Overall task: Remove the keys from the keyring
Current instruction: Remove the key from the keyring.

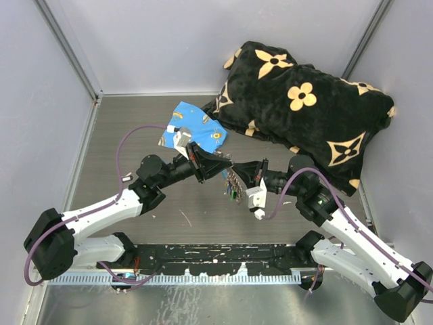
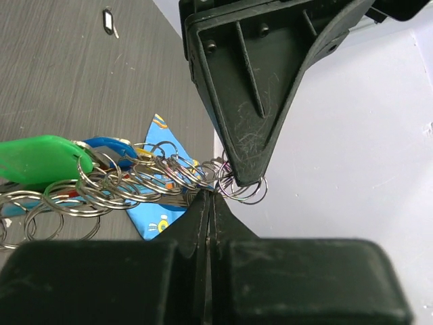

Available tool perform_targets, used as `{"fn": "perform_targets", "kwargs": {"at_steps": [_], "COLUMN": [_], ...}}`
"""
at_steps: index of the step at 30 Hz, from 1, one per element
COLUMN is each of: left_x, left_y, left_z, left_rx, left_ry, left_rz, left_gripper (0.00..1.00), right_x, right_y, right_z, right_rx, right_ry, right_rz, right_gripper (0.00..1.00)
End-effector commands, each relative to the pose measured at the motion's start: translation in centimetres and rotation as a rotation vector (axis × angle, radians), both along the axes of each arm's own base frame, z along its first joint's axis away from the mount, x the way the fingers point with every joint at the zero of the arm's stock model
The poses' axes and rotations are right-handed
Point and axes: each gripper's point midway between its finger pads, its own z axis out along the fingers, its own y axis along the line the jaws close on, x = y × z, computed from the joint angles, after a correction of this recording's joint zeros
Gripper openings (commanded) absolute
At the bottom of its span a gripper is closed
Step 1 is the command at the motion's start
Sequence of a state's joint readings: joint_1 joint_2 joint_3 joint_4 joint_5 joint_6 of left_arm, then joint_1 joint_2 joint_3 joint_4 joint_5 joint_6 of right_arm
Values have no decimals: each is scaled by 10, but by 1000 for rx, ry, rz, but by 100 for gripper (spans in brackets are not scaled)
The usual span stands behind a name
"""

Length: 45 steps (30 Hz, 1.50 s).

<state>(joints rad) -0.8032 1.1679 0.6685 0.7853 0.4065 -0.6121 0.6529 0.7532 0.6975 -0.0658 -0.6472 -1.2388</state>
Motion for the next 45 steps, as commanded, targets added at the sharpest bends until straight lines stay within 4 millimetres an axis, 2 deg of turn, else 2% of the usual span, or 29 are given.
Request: {"fn": "perform_targets", "kwargs": {"at_steps": [1,9,17,20,24,28,31,35,45], "left_x": [7,6,2,0,-3,-6,-10,-12,-21], "left_y": [8,7,12,14,15,16,16,16,15], "left_z": [32,27,27,27,28,29,30,27,29], "left_rx": [-98,-108,-105,-114,-132,-152,-167,-159,-157], "left_ry": [-96,-119,-151,-172,-196,-231,-261,-271,-287], "left_rz": [60,51,43,41,31,16,-3,-18,-61], "left_gripper": [0,0,0,0,0,0,0,0,0], "right_x": [-7,-4,10,13,7,-15,-23,-19,-18], "right_y": [6,-2,-22,-26,-22,-10,-3,-1,-1], "right_z": [16,14,11,18,28,31,29,29,37], "right_rx": [-4,-34,-7,52,173,224,220,213,234], "right_ry": [-92,-82,69,173,409,678,827,897,933], "right_rz": [44,-2,-120,-150,-131,-24,31,48,56], "right_gripper": [9,22,34,34,36,37,39,39,38]}}
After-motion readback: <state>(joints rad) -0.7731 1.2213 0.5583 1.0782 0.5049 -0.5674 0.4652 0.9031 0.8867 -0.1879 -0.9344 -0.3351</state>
